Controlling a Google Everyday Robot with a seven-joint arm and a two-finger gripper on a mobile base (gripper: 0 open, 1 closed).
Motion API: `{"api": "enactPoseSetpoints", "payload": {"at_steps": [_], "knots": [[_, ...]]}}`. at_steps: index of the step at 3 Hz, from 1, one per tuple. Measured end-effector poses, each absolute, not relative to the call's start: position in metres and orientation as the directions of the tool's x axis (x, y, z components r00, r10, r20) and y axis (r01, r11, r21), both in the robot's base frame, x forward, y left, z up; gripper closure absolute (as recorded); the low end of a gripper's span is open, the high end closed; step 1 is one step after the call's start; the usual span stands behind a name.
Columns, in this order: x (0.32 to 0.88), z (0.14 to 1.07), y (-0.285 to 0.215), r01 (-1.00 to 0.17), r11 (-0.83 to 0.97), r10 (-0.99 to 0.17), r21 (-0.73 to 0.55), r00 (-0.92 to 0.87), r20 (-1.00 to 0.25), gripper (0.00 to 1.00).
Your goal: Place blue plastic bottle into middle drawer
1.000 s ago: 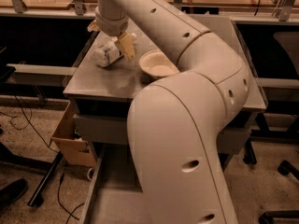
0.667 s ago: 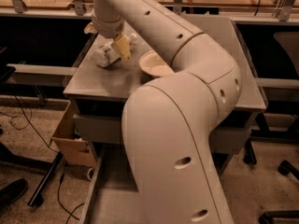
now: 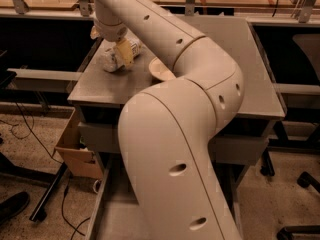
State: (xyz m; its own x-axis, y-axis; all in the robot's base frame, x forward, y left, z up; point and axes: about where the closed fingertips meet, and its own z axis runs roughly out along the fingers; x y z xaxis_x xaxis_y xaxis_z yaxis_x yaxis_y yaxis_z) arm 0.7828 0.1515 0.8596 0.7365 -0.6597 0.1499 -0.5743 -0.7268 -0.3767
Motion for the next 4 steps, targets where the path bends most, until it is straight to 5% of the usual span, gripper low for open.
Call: {"api": "enactPoseSetpoints", "payload": {"at_steps": [3,4], "knots": [[0.796,0.868,0.134,-0.614,-0.687,-0.710,-0.388,0.681,0.179,0.85],[0.791,0.879,0.121,-0.649,-0.637,-0.749,-0.417,0.649,0.133,1.00]]}}
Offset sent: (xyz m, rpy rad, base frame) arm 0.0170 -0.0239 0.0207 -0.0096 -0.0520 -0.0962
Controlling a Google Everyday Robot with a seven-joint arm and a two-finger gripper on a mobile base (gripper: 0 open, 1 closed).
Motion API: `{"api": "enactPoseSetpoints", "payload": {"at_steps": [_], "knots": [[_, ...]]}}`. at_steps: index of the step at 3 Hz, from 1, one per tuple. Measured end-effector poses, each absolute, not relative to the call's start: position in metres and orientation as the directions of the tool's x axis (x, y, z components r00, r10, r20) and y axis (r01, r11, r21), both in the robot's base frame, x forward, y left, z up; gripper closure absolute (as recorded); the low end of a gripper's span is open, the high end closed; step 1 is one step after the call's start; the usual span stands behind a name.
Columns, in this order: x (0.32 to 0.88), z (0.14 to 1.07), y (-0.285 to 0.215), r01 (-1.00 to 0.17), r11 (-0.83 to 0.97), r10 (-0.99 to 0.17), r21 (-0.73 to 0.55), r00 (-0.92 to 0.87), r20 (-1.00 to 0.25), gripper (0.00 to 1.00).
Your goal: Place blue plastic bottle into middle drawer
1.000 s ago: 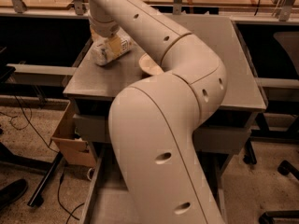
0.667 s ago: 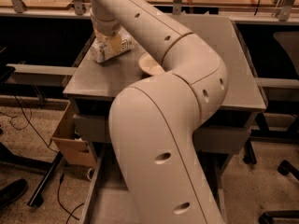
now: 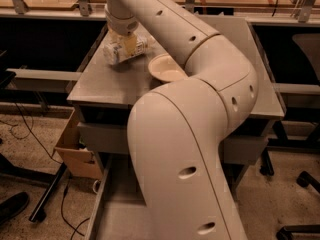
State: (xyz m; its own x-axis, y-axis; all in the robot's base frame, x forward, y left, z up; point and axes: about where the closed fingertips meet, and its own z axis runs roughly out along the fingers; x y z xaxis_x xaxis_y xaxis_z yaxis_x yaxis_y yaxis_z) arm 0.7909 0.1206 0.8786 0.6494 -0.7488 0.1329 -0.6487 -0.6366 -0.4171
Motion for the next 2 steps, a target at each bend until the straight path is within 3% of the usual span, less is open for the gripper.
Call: {"api": "enactPoseSetpoints", "payload": {"at_steps": [2], "knots": [[0.725,0.950,0.078,-0.748,-0.354,-0.833,-0.561,0.525,-0.174,1.00]]}}
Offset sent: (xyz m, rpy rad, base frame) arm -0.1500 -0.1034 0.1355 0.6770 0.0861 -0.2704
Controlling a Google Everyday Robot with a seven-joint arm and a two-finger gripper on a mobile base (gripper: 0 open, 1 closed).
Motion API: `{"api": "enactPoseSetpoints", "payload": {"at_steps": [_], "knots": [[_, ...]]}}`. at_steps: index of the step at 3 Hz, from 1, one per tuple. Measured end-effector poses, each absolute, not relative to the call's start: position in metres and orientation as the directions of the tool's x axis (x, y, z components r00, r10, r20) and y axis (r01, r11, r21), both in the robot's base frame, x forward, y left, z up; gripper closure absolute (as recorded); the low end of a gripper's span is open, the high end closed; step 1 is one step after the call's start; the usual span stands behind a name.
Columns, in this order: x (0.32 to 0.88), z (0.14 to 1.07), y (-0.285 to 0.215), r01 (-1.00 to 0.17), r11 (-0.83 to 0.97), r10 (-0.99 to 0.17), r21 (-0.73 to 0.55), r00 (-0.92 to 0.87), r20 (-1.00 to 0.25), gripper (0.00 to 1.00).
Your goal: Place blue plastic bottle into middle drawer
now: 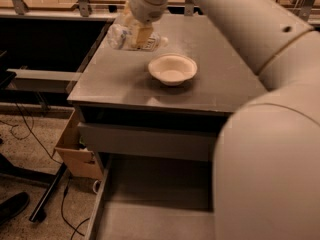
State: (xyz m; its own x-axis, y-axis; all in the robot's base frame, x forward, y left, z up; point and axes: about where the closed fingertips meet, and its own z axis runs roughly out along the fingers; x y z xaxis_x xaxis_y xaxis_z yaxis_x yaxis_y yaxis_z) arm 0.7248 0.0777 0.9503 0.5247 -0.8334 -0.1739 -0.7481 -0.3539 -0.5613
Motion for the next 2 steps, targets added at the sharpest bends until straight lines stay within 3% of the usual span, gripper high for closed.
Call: {"api": "enactPoseSetpoints", "payload": {"at_steps": [1,2], "knots": [[0.7149,0.9503,0.0475,-0.769,-0.310,-0.848,-0.560,0.490,-0.204,1.00],[0.7149,0.9503,0.0476,-0.769,-0.309,-0.848,-0.560,0.490,-0.204,1.00]]}}
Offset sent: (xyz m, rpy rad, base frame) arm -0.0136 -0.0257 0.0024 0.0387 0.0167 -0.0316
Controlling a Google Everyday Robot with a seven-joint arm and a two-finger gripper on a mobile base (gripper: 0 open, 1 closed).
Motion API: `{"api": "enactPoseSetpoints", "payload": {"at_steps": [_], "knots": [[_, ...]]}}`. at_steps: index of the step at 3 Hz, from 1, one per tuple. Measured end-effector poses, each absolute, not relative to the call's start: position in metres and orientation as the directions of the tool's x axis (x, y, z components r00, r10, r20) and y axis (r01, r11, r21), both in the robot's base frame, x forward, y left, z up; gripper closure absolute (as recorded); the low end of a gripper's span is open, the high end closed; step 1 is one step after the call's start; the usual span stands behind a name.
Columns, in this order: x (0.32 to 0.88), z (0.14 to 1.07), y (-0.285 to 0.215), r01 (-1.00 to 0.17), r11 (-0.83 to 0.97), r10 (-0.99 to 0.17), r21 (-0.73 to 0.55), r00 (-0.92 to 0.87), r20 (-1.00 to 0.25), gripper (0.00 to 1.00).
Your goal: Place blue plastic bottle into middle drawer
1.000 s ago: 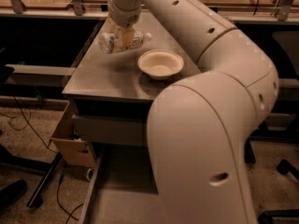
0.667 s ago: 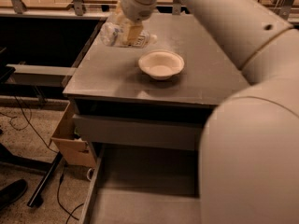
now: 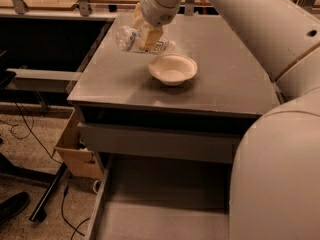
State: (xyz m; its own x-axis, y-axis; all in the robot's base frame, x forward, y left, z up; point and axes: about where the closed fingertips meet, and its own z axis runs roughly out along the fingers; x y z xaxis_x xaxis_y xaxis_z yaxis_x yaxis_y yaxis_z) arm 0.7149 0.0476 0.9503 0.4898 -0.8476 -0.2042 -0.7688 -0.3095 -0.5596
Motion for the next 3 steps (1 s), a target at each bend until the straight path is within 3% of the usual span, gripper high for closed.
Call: {"api": "enactPoseSetpoints", "payload": {"at_steps": [2,3], "knots": [[0.705,0.969,0.060,-0.720,-0.299,-0.783,-0.627,0.561,-0.270,1.00],[0.663,1.009,0.071,-0.620,-0.265,-0.687,-0.738,0.658,-0.307,1.00]]}}
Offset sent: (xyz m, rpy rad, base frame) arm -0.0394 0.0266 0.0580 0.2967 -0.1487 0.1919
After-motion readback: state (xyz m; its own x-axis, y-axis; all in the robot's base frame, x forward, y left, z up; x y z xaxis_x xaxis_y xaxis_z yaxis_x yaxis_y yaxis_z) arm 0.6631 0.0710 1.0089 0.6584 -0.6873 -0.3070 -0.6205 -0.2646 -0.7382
